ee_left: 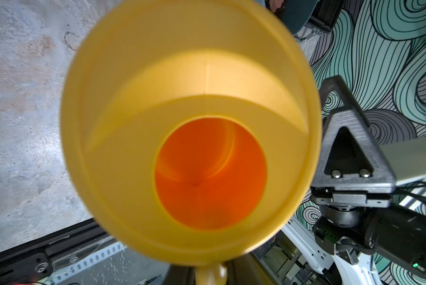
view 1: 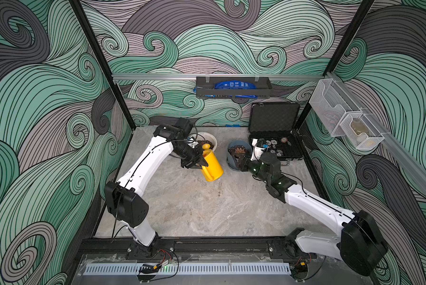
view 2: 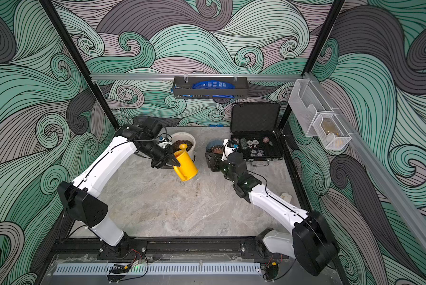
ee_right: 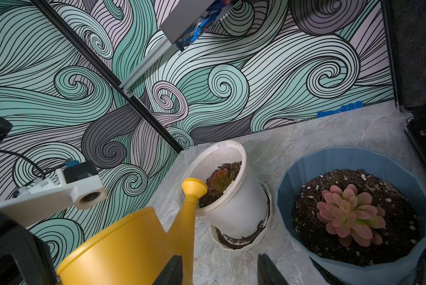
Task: Water the succulent around the soil edge
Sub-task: Water the soil of the potted plant with water.
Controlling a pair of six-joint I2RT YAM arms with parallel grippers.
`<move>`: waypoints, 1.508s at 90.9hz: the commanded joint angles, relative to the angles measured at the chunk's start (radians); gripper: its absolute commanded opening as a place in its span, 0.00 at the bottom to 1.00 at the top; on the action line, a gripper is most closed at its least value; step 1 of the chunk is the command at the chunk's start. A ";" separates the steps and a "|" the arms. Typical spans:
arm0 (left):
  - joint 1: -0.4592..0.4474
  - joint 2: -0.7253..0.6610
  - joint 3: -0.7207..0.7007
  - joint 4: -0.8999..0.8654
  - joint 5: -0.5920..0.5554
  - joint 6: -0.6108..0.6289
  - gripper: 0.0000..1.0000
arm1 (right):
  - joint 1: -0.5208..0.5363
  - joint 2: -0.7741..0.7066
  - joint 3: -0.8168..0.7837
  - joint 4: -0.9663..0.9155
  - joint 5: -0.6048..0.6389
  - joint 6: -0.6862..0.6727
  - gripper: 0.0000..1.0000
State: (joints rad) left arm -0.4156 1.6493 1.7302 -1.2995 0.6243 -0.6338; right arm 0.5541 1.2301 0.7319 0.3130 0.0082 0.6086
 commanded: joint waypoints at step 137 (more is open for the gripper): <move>0.096 -0.057 0.022 -0.093 -0.339 0.242 0.00 | -0.009 -0.016 -0.014 0.029 -0.030 0.006 0.53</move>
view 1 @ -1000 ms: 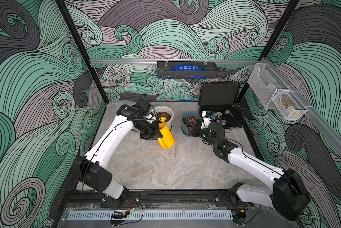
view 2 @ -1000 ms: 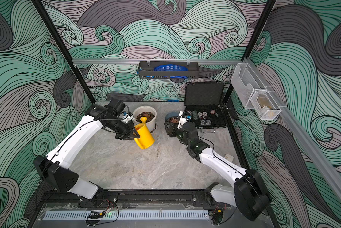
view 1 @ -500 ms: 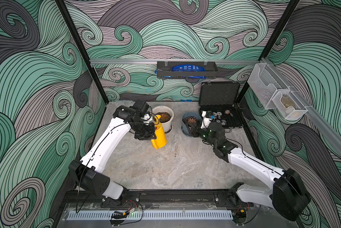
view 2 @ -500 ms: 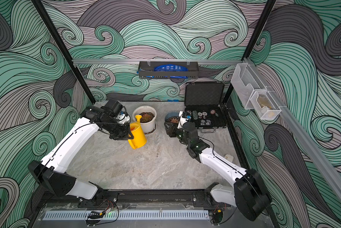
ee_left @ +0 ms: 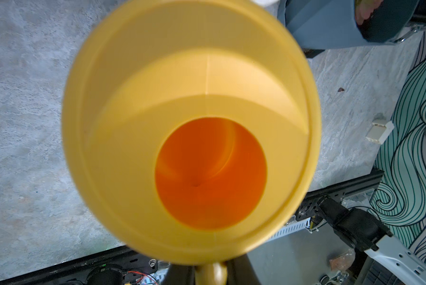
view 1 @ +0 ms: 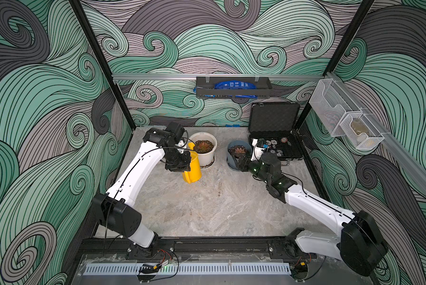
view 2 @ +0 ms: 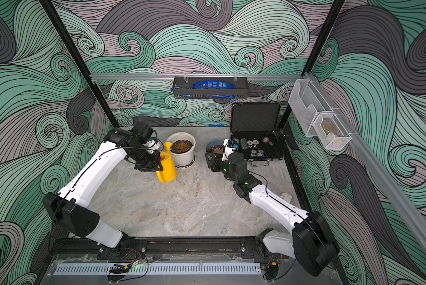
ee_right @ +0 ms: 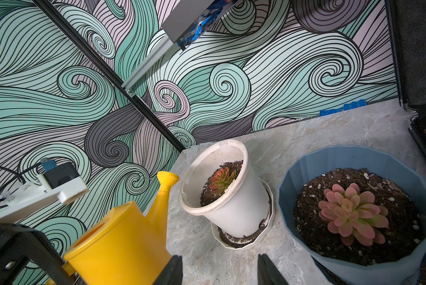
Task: Water the succulent around the soil edge
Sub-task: Water the soil of the potted plant with water.
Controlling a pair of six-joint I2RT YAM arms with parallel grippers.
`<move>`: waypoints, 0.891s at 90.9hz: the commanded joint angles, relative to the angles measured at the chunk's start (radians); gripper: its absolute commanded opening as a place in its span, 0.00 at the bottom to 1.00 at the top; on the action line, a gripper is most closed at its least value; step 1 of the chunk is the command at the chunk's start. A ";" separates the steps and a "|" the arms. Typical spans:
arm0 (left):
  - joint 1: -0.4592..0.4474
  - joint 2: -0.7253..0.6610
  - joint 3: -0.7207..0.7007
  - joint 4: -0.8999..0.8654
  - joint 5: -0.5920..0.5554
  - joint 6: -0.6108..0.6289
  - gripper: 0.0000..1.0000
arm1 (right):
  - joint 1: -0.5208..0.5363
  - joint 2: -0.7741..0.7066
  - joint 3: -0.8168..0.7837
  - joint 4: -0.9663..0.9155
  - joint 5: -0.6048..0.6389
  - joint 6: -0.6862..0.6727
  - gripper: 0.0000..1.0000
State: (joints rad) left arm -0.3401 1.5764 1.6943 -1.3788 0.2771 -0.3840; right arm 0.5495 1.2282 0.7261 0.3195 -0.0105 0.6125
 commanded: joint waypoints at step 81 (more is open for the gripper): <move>0.070 0.119 0.167 0.031 0.142 -0.065 0.00 | -0.005 -0.003 -0.005 0.019 -0.012 0.008 0.53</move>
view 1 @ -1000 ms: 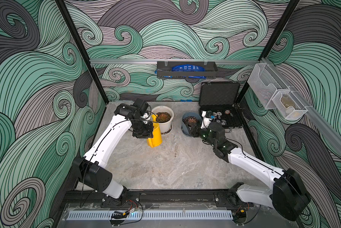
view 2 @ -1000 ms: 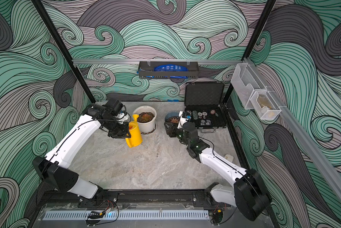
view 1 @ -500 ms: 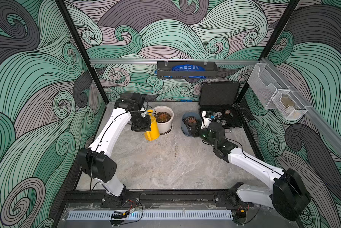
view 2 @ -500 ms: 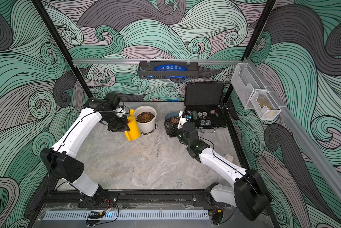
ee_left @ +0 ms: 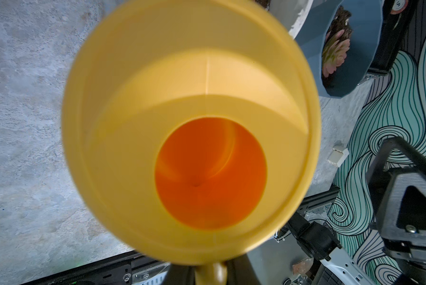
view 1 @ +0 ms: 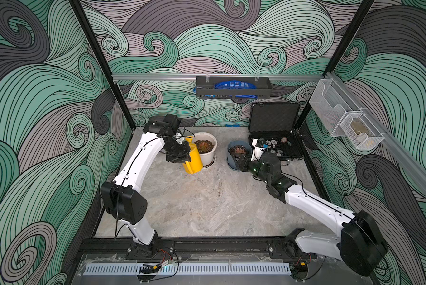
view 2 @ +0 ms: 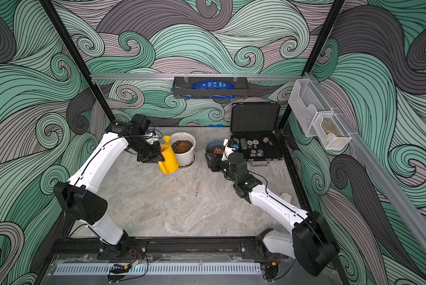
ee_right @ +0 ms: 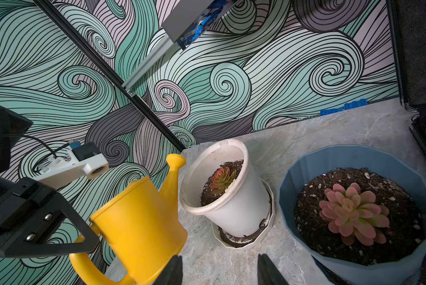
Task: Water the succulent around the soil edge
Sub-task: Water the soil of the potted plant with water.
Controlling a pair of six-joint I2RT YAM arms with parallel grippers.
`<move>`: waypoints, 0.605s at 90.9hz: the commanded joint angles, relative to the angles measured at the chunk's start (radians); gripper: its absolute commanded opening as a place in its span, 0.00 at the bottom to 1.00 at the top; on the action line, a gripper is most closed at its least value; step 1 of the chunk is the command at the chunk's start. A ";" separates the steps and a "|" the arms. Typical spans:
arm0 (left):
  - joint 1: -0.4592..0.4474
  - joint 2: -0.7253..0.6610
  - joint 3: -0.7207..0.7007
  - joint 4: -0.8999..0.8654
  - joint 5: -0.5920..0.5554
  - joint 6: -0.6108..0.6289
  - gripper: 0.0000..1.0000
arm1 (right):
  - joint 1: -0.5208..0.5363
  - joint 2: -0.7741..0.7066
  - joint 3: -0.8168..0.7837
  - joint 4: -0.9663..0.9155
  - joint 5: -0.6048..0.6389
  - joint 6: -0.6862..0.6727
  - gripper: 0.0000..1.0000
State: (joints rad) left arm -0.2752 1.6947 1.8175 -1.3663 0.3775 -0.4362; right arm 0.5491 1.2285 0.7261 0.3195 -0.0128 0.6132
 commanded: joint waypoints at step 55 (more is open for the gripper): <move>-0.295 -0.219 -0.052 0.086 -0.044 -0.108 0.00 | -0.008 -0.068 -0.042 0.035 0.041 0.013 0.52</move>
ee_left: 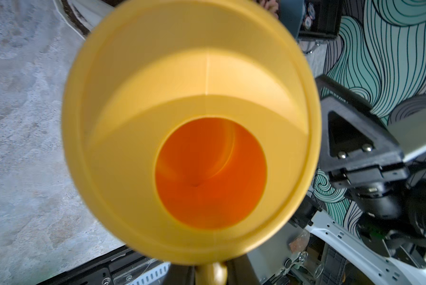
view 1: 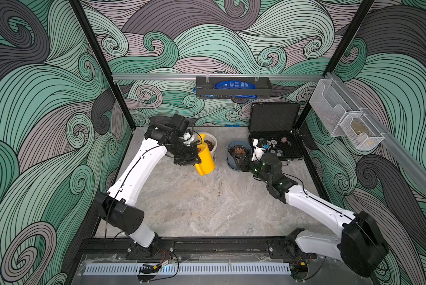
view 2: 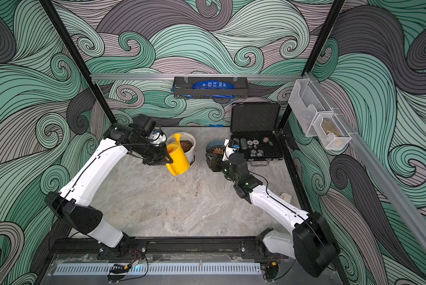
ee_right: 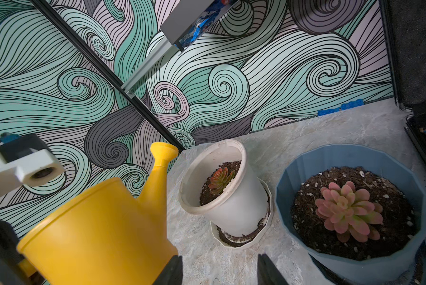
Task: Water the succulent around the soil edge
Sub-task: Water the soil of the potted plant with water, then place the watering can at the center of the board.
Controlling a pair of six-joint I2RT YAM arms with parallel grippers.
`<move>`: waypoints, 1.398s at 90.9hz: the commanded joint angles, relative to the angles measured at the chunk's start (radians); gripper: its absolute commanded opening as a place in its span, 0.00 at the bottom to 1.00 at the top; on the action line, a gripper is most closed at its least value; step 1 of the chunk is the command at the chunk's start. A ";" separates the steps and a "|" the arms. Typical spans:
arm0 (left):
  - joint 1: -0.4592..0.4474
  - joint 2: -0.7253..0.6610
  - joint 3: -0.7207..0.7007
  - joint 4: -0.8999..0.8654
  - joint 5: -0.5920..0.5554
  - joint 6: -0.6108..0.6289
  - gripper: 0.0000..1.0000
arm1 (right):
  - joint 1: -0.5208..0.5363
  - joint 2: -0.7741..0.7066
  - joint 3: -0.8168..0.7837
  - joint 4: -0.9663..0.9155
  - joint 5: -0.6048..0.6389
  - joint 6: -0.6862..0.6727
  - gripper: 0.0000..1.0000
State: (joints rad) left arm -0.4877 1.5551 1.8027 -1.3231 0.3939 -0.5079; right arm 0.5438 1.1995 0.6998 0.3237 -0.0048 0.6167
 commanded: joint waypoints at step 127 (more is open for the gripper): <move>-0.504 -0.046 -0.773 0.846 -0.564 -0.365 0.02 | -0.034 -0.383 -0.027 -0.635 -0.139 0.129 0.53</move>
State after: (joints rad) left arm -0.9745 1.4853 1.0088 -0.5217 -0.1432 -0.8566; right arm 0.5049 0.8181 0.6544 -0.2420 -0.0952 0.7441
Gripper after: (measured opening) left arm 0.200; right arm 0.535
